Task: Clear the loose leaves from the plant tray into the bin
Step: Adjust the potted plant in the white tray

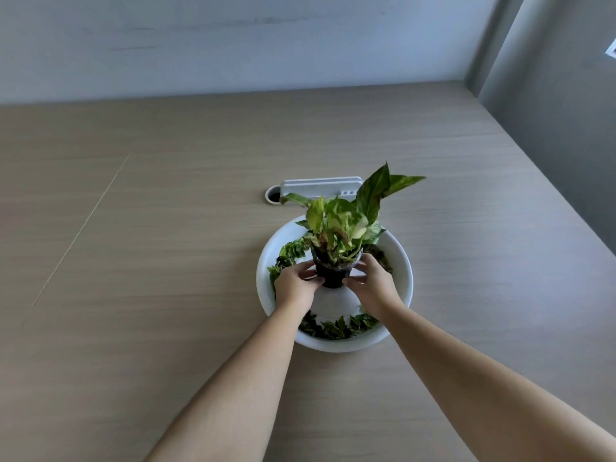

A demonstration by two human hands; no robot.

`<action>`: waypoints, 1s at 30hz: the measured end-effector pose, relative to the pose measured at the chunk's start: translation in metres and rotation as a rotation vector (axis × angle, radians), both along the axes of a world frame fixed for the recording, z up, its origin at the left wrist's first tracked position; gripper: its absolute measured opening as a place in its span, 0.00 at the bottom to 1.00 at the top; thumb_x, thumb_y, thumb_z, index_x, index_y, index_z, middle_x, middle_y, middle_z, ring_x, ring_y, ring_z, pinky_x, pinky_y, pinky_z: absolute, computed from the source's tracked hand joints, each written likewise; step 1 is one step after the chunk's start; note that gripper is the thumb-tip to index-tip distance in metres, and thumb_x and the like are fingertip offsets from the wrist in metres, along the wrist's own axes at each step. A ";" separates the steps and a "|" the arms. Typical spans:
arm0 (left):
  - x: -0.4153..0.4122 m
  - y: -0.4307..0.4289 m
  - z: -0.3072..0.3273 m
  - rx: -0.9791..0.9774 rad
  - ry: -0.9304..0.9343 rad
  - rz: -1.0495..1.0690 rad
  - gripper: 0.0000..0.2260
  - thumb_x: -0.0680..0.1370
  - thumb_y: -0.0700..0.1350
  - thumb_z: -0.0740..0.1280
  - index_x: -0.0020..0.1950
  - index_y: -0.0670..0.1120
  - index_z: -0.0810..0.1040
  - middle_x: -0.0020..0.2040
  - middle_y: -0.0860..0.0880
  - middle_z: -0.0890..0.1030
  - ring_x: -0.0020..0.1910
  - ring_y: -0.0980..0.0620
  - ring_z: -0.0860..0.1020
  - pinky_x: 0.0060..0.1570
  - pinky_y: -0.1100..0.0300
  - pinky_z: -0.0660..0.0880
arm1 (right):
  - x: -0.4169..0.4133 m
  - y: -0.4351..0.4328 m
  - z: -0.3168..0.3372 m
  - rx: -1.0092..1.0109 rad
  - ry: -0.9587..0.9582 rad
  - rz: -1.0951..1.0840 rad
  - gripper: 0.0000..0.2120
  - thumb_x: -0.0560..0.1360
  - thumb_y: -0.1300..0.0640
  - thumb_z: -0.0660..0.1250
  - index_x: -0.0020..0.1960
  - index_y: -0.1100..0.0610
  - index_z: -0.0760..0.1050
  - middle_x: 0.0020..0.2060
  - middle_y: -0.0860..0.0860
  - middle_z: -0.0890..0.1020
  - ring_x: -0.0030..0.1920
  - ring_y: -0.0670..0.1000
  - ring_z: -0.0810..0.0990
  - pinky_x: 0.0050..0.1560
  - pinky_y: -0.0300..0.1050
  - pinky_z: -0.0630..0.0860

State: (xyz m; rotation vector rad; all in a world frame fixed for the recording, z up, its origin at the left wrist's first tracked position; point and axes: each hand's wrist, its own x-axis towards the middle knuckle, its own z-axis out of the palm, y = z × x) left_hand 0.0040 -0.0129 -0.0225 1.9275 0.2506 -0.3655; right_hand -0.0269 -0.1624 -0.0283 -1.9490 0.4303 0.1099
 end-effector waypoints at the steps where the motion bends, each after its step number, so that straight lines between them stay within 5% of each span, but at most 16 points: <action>1: 0.000 0.000 -0.001 0.000 -0.004 0.007 0.17 0.74 0.39 0.70 0.62 0.48 0.79 0.54 0.47 0.84 0.49 0.54 0.79 0.44 0.66 0.72 | -0.001 0.000 -0.001 0.002 -0.005 0.000 0.20 0.73 0.63 0.67 0.62 0.49 0.69 0.62 0.49 0.78 0.44 0.42 0.80 0.46 0.42 0.76; 4: -0.002 0.000 -0.004 0.000 -0.006 0.025 0.14 0.74 0.38 0.70 0.59 0.47 0.81 0.53 0.46 0.85 0.54 0.50 0.81 0.48 0.63 0.72 | -0.003 0.001 -0.002 0.007 -0.003 -0.002 0.18 0.73 0.63 0.68 0.60 0.51 0.69 0.62 0.50 0.78 0.45 0.45 0.80 0.46 0.42 0.74; 7: -0.004 0.001 -0.007 -0.002 -0.016 0.025 0.13 0.74 0.38 0.70 0.57 0.47 0.82 0.52 0.46 0.85 0.52 0.51 0.80 0.42 0.69 0.72 | -0.005 0.002 -0.001 0.002 0.003 -0.010 0.19 0.72 0.62 0.69 0.60 0.52 0.69 0.61 0.50 0.78 0.46 0.46 0.79 0.45 0.43 0.75; 12: -0.008 0.004 -0.002 0.027 -0.015 -0.016 0.15 0.74 0.38 0.70 0.60 0.48 0.80 0.54 0.47 0.84 0.49 0.53 0.79 0.36 0.74 0.71 | -0.008 0.001 0.000 -0.039 0.014 -0.002 0.19 0.72 0.62 0.69 0.61 0.54 0.70 0.60 0.51 0.78 0.47 0.47 0.79 0.45 0.45 0.77; 14: -0.009 0.004 0.002 0.049 0.005 -0.041 0.18 0.74 0.39 0.70 0.64 0.48 0.77 0.55 0.47 0.84 0.50 0.52 0.78 0.40 0.68 0.72 | -0.006 -0.001 0.001 -0.056 0.026 -0.025 0.18 0.74 0.63 0.67 0.62 0.55 0.70 0.60 0.52 0.78 0.48 0.47 0.78 0.45 0.43 0.74; 16: -0.008 0.004 0.005 0.142 0.036 -0.053 0.19 0.74 0.40 0.70 0.65 0.47 0.75 0.56 0.47 0.83 0.53 0.50 0.79 0.46 0.63 0.72 | -0.004 -0.006 0.003 -0.092 0.069 -0.085 0.16 0.75 0.68 0.62 0.61 0.58 0.71 0.59 0.54 0.79 0.47 0.49 0.76 0.44 0.42 0.73; 19: -0.009 0.010 0.011 0.483 -0.021 -0.196 0.08 0.74 0.40 0.67 0.52 0.45 0.77 0.53 0.46 0.81 0.55 0.46 0.79 0.45 0.59 0.73 | -0.005 -0.017 0.008 -0.273 0.116 -0.025 0.15 0.74 0.70 0.57 0.55 0.59 0.76 0.52 0.56 0.81 0.44 0.52 0.77 0.41 0.43 0.74; 21: -0.011 0.013 0.015 0.721 -0.086 -0.401 0.05 0.73 0.44 0.66 0.47 0.45 0.76 0.53 0.47 0.79 0.52 0.46 0.78 0.46 0.56 0.75 | -0.008 -0.018 0.013 -0.427 0.136 0.125 0.13 0.74 0.66 0.58 0.54 0.57 0.78 0.49 0.53 0.82 0.43 0.53 0.78 0.40 0.43 0.74; 26: -0.018 0.011 0.024 1.000 -0.067 -0.655 0.27 0.65 0.67 0.69 0.54 0.49 0.77 0.54 0.49 0.77 0.55 0.46 0.77 0.57 0.50 0.74 | -0.014 -0.004 0.021 -0.662 0.220 0.512 0.15 0.71 0.42 0.66 0.52 0.51 0.76 0.48 0.50 0.82 0.50 0.52 0.79 0.47 0.47 0.78; 30: -0.025 0.005 0.019 1.090 0.021 -0.732 0.27 0.64 0.68 0.69 0.55 0.52 0.74 0.54 0.50 0.77 0.56 0.46 0.77 0.63 0.48 0.67 | -0.021 0.004 0.018 -0.777 0.248 0.632 0.20 0.68 0.37 0.67 0.52 0.50 0.75 0.50 0.49 0.78 0.49 0.51 0.77 0.45 0.46 0.75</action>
